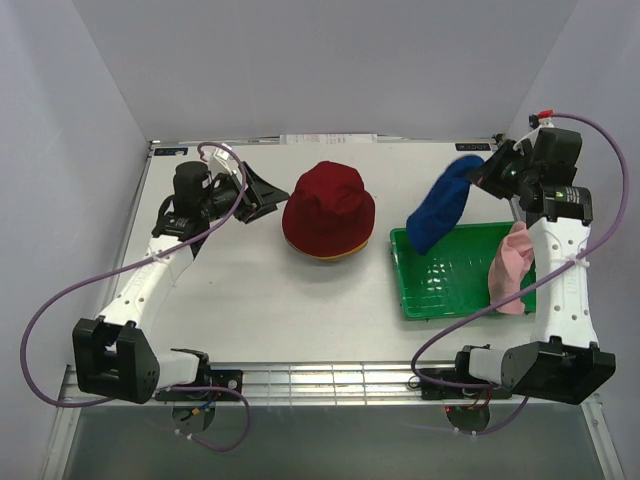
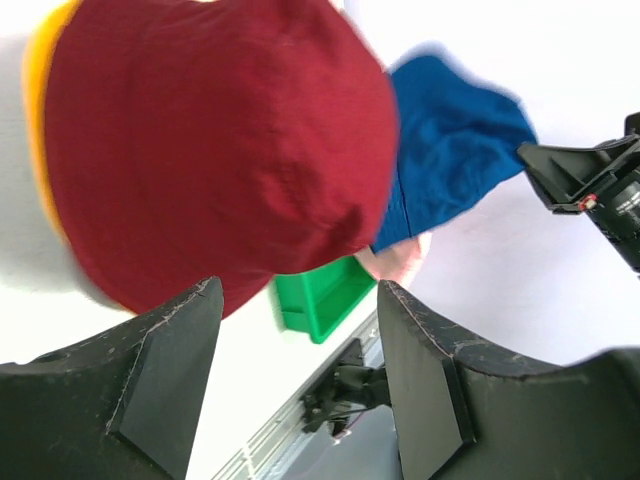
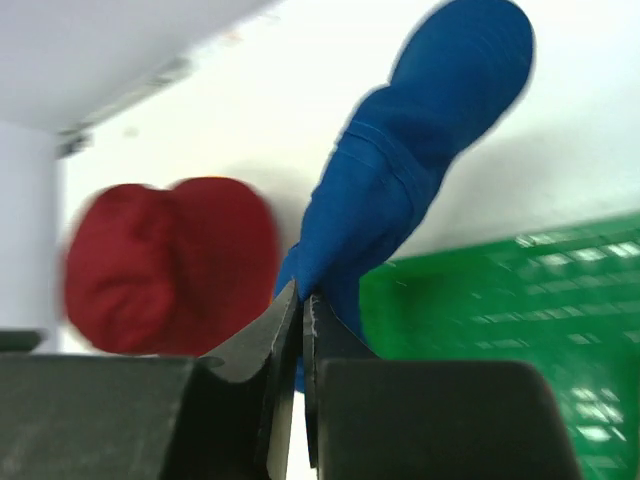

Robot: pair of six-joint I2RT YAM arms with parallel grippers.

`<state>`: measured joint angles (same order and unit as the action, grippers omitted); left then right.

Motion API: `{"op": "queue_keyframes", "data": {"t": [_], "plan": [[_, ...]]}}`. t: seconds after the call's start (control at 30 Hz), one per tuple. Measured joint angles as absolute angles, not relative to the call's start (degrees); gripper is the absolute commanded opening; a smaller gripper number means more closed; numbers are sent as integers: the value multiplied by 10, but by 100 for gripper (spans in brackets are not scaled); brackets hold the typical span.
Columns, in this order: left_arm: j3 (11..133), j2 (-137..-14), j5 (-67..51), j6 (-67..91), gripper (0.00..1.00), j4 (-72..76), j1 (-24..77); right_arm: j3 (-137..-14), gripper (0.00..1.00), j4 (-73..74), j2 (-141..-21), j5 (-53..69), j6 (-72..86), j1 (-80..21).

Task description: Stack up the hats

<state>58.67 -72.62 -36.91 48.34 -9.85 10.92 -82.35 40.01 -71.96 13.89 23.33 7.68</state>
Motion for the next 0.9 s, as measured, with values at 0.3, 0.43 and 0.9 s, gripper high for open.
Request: {"op": "queue_keyframes", "data": {"t": [0.3,0.43,0.9], "plan": [[586,-719,-350,580,77,-13,179,-861,8,252,-698,347,355,67],[590,-727,-338,628,77,37,206,-889,8,174,-712,408,412,58],[675,-862,-301,708,77,171,321,-919,8,35,-721,469,553,13]]}}
